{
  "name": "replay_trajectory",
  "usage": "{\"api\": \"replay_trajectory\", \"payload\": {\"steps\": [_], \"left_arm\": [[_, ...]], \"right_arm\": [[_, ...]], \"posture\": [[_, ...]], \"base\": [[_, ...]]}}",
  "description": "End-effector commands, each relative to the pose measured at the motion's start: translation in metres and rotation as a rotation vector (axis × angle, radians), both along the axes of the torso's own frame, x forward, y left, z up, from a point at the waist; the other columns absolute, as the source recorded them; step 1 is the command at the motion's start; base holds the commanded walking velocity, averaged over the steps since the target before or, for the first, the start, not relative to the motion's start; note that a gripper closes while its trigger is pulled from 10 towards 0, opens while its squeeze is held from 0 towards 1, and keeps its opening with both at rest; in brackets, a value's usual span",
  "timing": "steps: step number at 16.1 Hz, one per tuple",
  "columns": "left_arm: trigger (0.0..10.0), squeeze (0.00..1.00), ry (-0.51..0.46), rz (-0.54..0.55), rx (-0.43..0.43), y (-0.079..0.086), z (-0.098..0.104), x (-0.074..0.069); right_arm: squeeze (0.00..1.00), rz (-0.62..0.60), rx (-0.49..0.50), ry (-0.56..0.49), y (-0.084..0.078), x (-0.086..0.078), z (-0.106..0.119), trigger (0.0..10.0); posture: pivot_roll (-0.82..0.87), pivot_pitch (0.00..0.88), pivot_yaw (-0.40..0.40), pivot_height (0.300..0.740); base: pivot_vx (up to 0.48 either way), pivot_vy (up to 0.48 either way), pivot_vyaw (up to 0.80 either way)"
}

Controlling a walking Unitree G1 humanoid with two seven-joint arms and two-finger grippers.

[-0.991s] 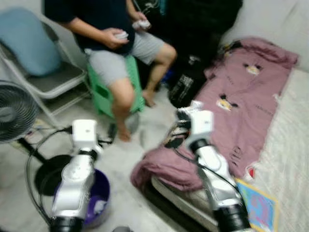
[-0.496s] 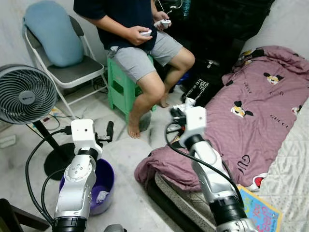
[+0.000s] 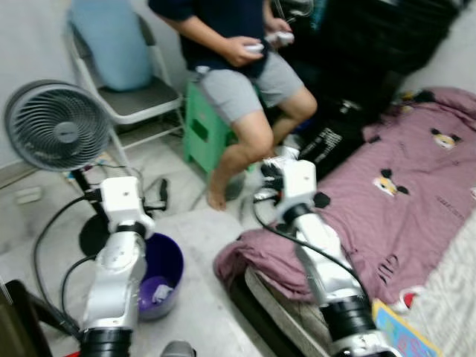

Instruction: Clean up the room

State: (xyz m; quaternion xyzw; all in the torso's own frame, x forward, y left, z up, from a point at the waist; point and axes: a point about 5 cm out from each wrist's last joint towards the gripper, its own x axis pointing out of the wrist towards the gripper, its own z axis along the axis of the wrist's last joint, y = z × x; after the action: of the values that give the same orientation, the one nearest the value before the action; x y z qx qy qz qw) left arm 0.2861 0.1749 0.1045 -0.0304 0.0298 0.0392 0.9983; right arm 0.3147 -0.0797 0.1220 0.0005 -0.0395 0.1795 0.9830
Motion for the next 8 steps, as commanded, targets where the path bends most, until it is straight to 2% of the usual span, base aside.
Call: {"api": "replay_trajectory", "payload": {"steps": [1, 3, 6, 8], "left_arm": [[10.0, 0.0, 0.014, -0.008, 0.003, -0.0062, -0.0048, -0.0019], [10.0, 0.0, 0.024, 0.003, 0.011, -0.0058, -0.0053, -0.0017], [10.0, 0.0, 0.033, 0.019, 0.018, -0.0055, -0.0062, -0.0059], [10.0, 0.0, 0.033, 0.009, 0.024, -0.0073, -0.0076, -0.0062]], "right_arm": [[0.0, -0.008, -0.019, -0.008, -0.0047, 0.0024, 0.0, 10.0], [0.0, -0.013, -0.017, -0.015, -0.0042, 0.0043, 0.0013, 10.0], [0.0, 0.011, -0.017, -0.04, 0.0051, 0.0046, 0.0065, 10.0], [0.0, 0.016, -0.023, -0.036, 0.0045, 0.0033, 0.0046, 10.0]], "posture": [[0.11, 0.0, -0.041, 0.74], [0.09, 0.0, -0.017, 0.74], [0.08, 0.0, -0.019, 0.74], [0.08, 0.0, -0.025, 0.74]], "base": [[0.0, 0.0, 0.8], [0.0, 0.0, 0.8], [0.0, 0.0, 0.8], [0.0, 0.0, 0.8]]}}
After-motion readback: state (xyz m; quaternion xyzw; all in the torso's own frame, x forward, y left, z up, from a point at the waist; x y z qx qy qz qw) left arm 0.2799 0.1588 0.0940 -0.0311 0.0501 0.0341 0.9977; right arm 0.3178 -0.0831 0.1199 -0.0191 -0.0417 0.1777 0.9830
